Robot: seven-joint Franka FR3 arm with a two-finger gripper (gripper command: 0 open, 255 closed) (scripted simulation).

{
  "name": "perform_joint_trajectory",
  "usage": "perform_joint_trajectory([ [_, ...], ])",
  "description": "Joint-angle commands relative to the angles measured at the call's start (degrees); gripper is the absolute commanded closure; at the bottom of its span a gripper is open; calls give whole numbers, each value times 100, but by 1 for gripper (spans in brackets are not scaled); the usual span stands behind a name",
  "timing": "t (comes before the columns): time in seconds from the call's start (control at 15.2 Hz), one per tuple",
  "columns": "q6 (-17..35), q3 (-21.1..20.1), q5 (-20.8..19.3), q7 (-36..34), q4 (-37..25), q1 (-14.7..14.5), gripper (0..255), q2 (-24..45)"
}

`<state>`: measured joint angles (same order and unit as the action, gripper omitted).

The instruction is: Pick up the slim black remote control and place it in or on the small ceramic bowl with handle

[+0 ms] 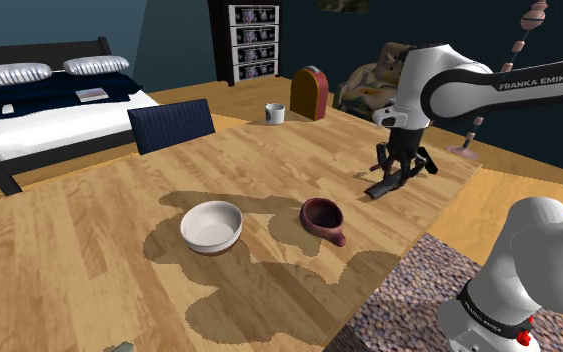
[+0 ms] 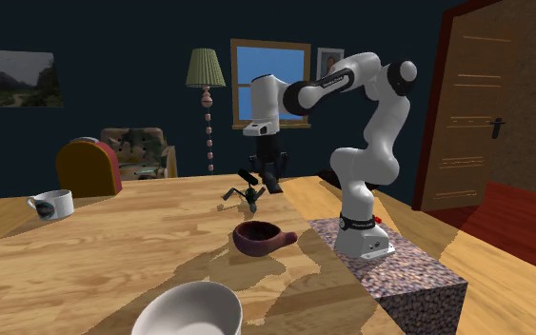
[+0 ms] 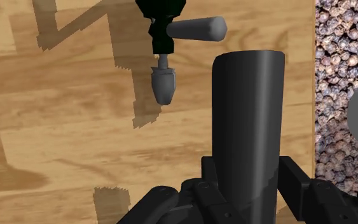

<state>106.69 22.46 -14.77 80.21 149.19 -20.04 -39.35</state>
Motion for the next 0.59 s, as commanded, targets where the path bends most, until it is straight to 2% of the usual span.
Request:
perform_joint_trajectory([
  [0.0,-179,-43,29,0,-124,-6,255,-52],
  [0.13,-342,-80,57,4,-257,-15,255,-82],
  [0.53,14,-528,586,-636,-631,-546,255,705],
])
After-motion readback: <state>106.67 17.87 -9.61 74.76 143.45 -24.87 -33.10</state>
